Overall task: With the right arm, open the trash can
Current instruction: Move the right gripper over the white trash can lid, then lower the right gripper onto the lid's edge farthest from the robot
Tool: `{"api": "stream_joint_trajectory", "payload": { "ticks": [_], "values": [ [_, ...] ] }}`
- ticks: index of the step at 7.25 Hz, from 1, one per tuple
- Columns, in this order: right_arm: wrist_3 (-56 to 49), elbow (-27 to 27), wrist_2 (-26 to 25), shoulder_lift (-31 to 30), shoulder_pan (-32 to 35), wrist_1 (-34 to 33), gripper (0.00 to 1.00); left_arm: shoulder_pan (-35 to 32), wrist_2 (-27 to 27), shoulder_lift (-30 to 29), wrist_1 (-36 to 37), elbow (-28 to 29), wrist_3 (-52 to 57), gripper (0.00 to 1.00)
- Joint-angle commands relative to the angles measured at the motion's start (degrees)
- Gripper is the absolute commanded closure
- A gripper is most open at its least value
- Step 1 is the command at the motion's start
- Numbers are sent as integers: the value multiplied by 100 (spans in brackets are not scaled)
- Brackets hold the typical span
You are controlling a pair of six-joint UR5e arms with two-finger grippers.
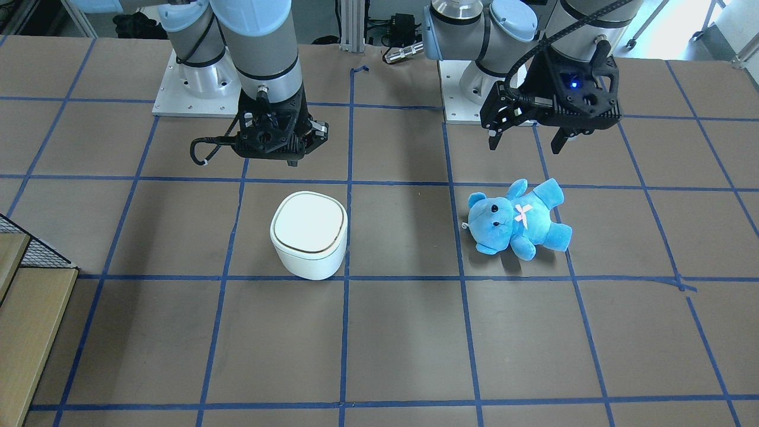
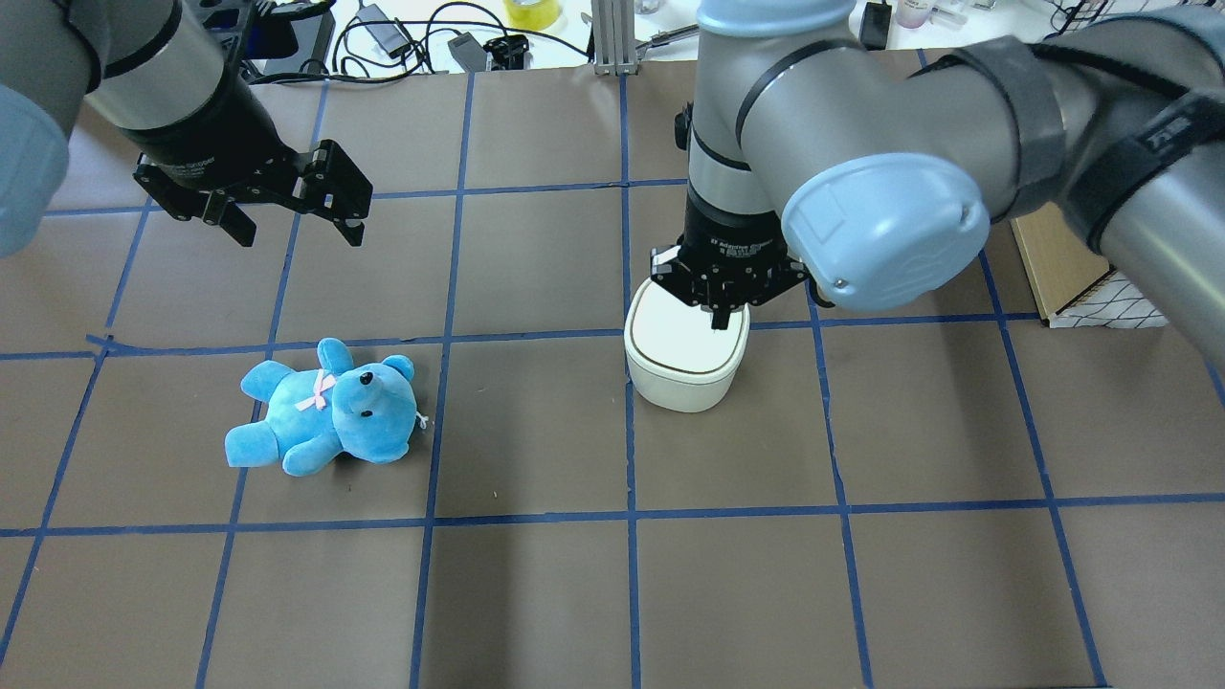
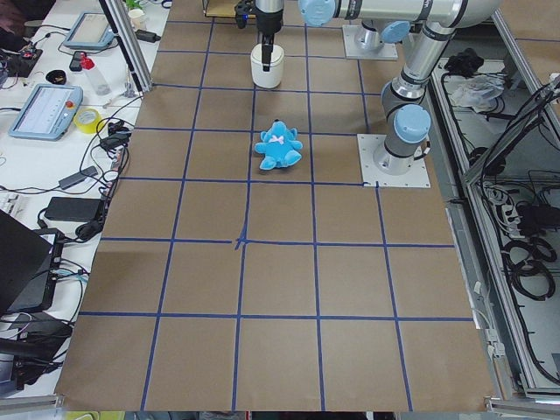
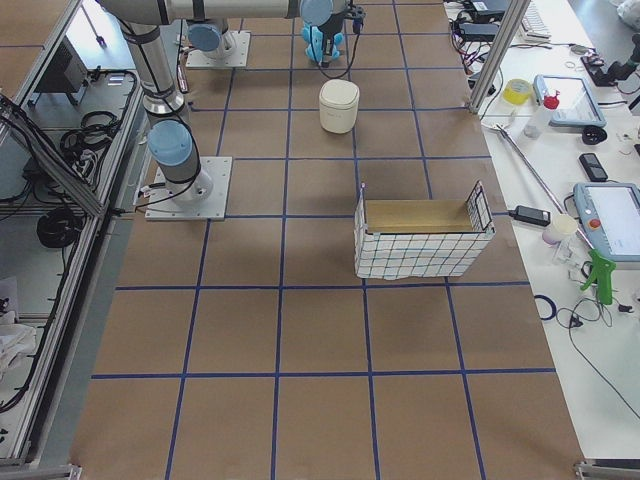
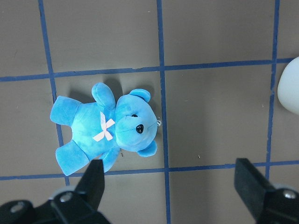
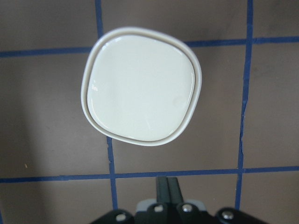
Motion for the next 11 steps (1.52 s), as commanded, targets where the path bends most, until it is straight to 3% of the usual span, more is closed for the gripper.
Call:
{"api": "stream_joint_trajectory", "payload": {
  "ticks": [1, 2, 8, 11],
  "values": [
    [-62, 379, -76, 16, 3, -307, 100, 0, 3, 0, 0, 0, 0, 0],
    [-27, 423, -173, 42, -5, -1084, 100, 0, 3, 0, 0, 0, 0, 0],
    [139, 423, -182, 490, -111, -1951, 100, 0, -5, 0, 0, 0, 0, 0],
    [96, 755, -139, 561, -120, -1970, 100, 0, 3, 0, 0, 0, 0, 0]
  ]
}}
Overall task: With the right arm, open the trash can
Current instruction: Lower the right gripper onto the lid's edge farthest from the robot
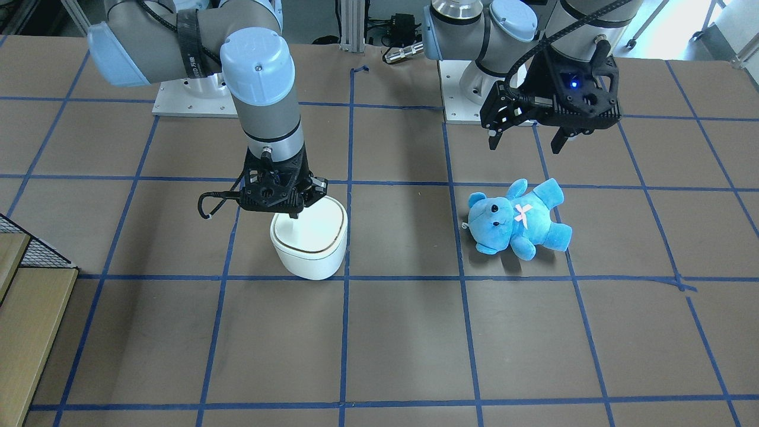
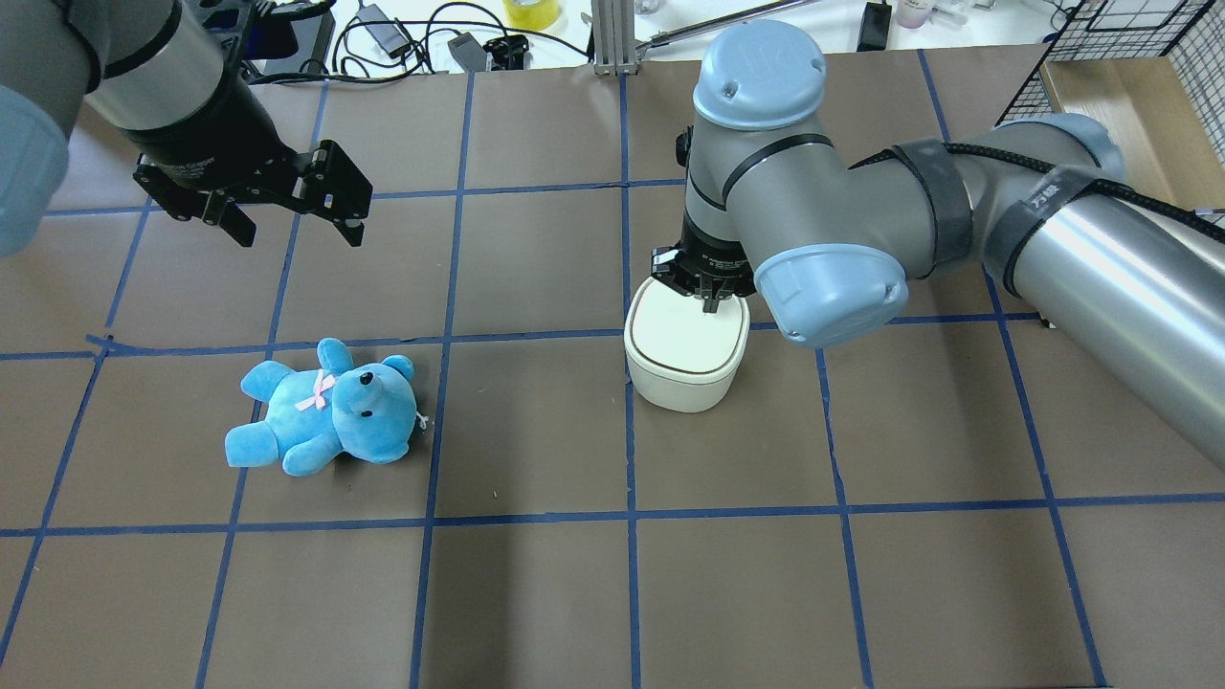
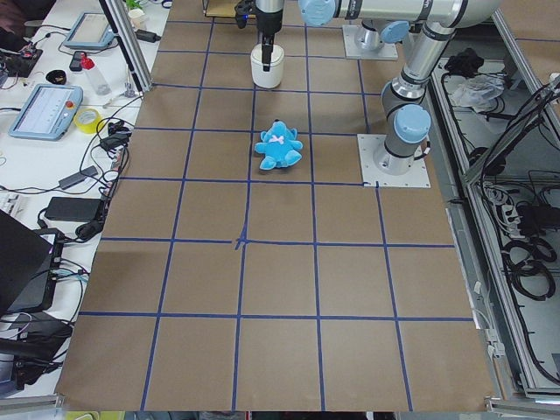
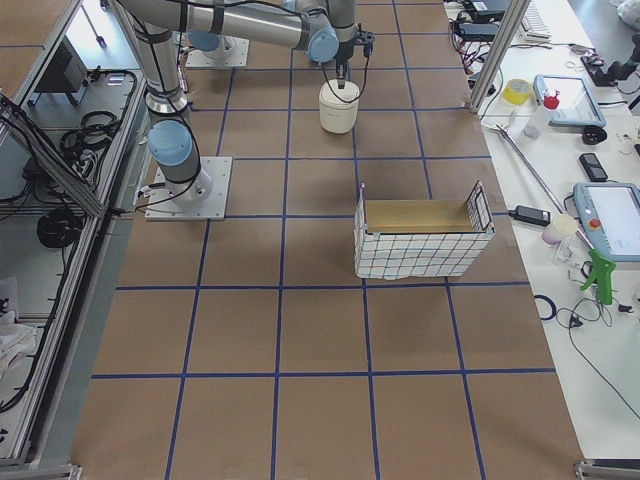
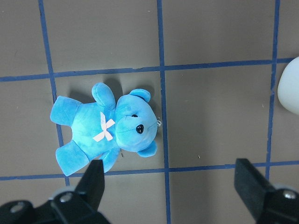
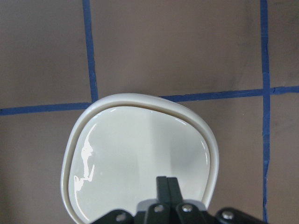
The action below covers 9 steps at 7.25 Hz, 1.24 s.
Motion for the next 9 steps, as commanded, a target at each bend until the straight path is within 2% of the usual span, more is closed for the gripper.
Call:
{"api": "stream_joint_trajectory", "payload": {
  "ticks": [1, 4, 6, 7, 9],
  "values": [
    [-14, 257, 13, 13, -13, -16, 100, 0, 3, 0, 0, 0, 0, 0],
    [13, 354, 13, 40, -13, -16, 100, 0, 3, 0, 0, 0, 0, 0],
    [48, 171, -22, 22, -13, 79, 100, 0, 3, 0, 0, 0, 0, 0],
    [48, 4, -14, 5, -13, 341, 100, 0, -6, 0, 0, 0, 0, 0],
    [48, -636, -5, -22, -13, 1289, 100, 0, 3, 0, 0, 0, 0, 0]
  ]
}}
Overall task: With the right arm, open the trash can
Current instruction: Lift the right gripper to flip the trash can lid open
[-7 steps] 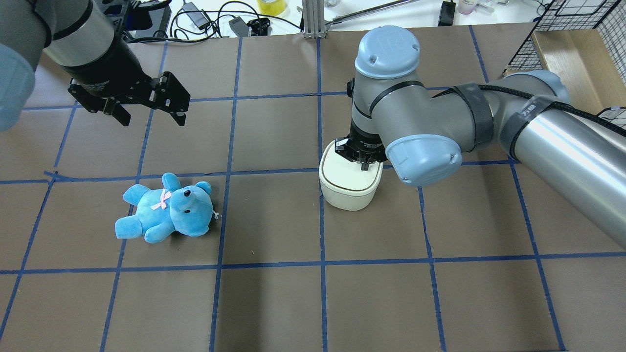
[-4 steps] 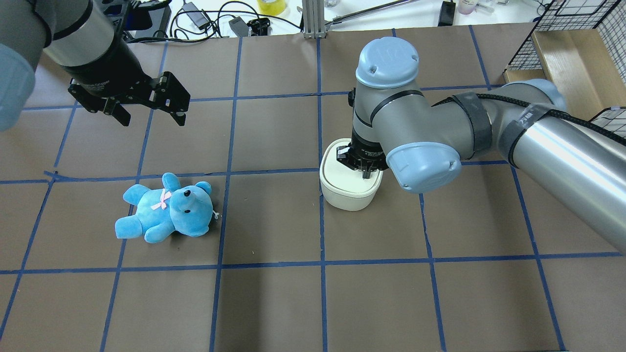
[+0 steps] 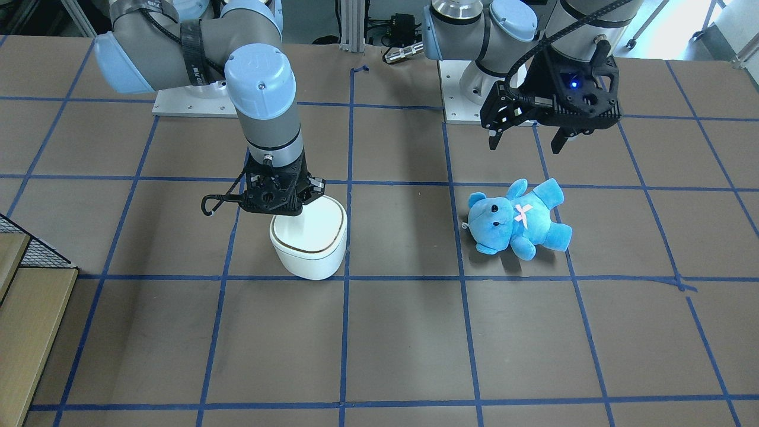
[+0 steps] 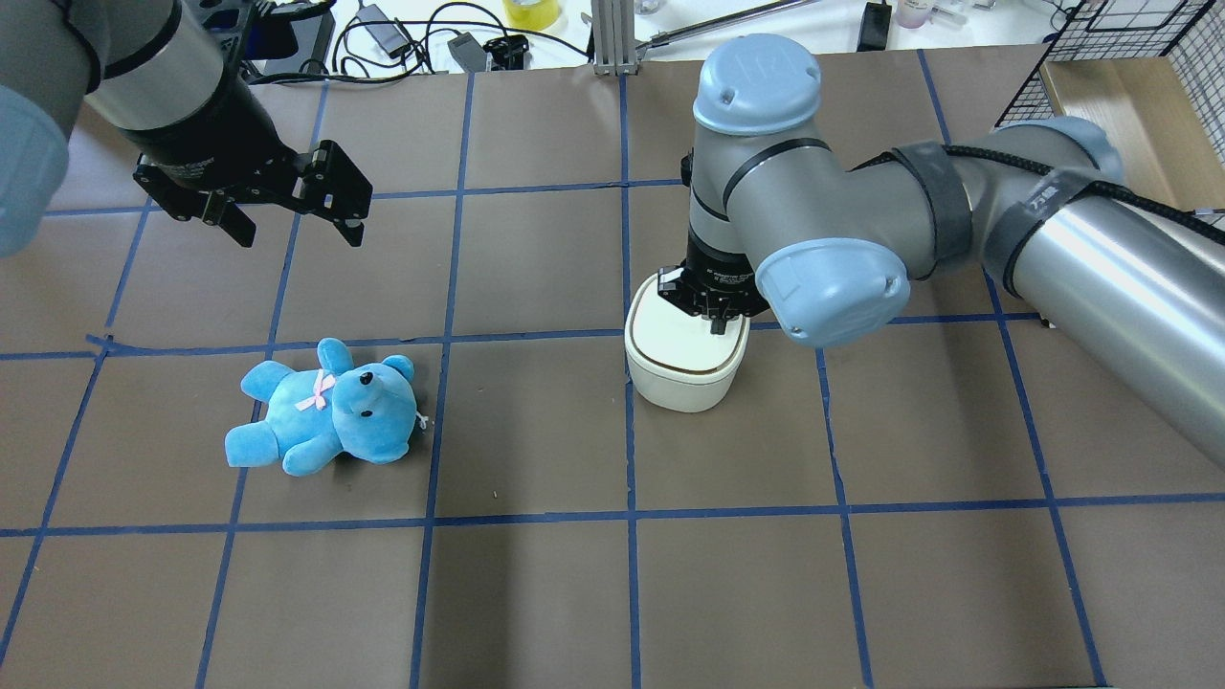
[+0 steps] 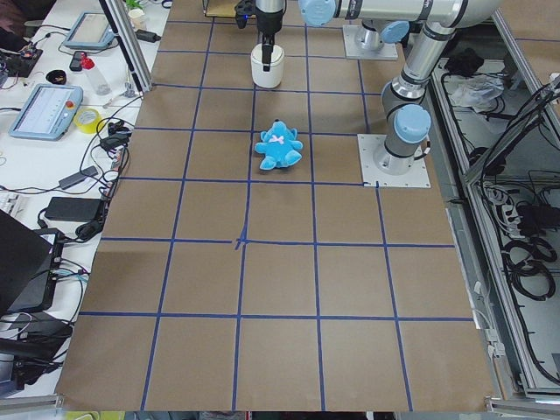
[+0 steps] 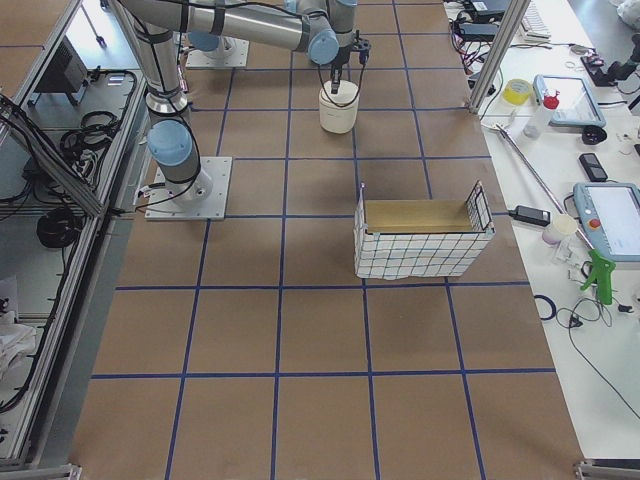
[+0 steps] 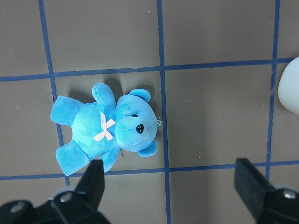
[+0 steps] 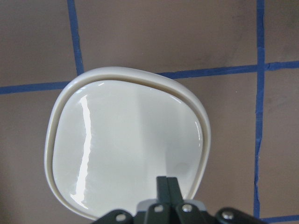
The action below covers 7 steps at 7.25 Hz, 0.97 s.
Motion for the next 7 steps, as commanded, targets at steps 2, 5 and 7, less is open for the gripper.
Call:
{"api": "stream_joint_trajectory", "payload": {
  "ticks": [2, 5, 7],
  "values": [
    [1, -953, -2, -87, -26, 1410, 100, 0, 2, 0, 0, 0, 0, 0],
    [-122, -1746, -133, -122, -70, 2267, 100, 0, 2, 9, 0, 0, 0, 0],
    [-943, -1869, -415, -131, -410, 2311, 98, 0, 2, 0, 0, 0, 0, 0]
  ]
}}
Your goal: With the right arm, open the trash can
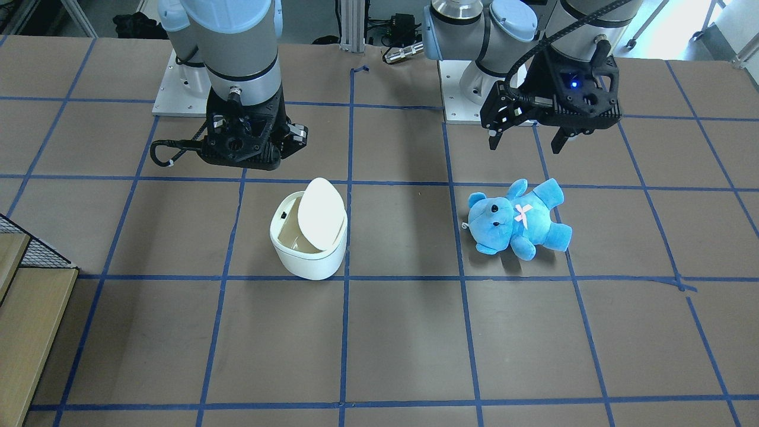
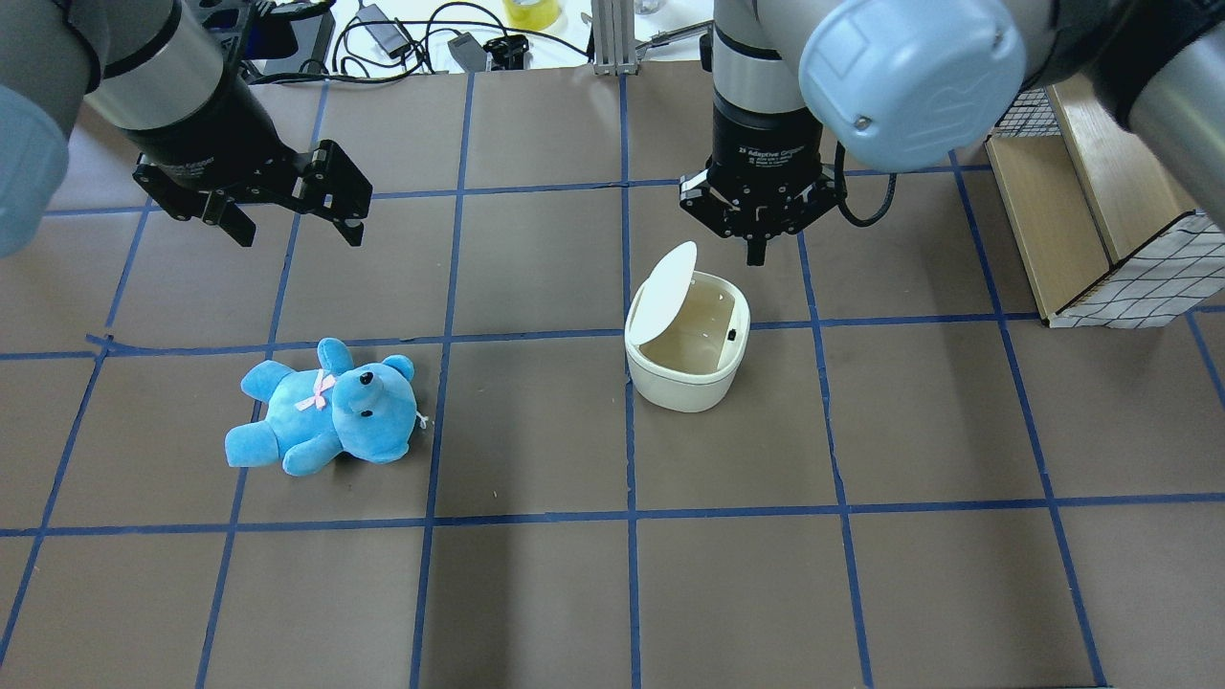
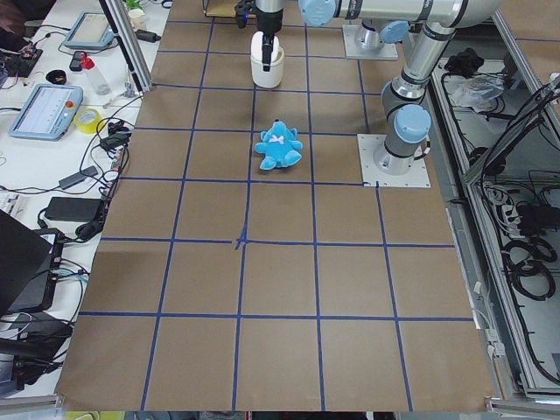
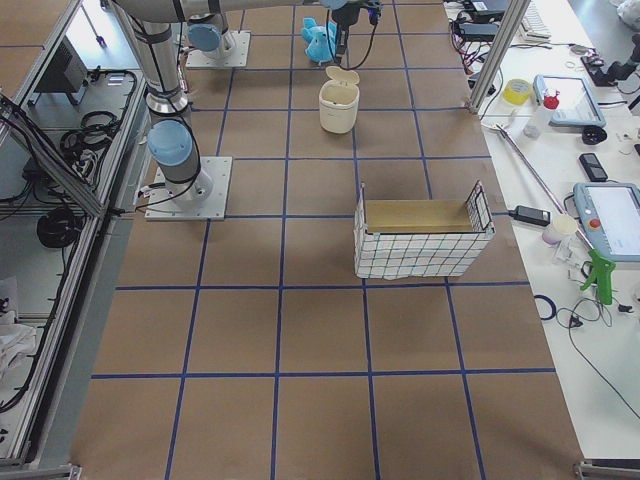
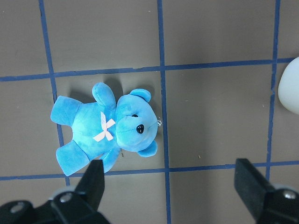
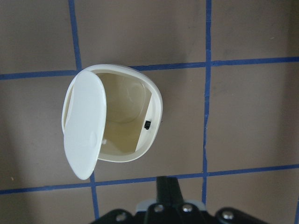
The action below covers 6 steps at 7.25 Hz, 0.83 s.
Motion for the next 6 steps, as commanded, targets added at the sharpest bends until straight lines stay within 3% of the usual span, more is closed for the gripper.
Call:
{"api": "stream_joint_trajectory", "payload": {
  "ticks": [1, 5, 6],
  "values": [
    [-939, -127, -98, -76, -435, 113, 83, 0, 0, -2, 0, 0, 0, 0],
    [-2480, -136, 16, -217, -1156, 87, 8, 0, 0, -2, 0, 0, 0, 0],
    [-2690, -136, 156, -217, -1323, 78, 1, 0, 0, -2, 0, 0, 0, 0]
  ]
}}
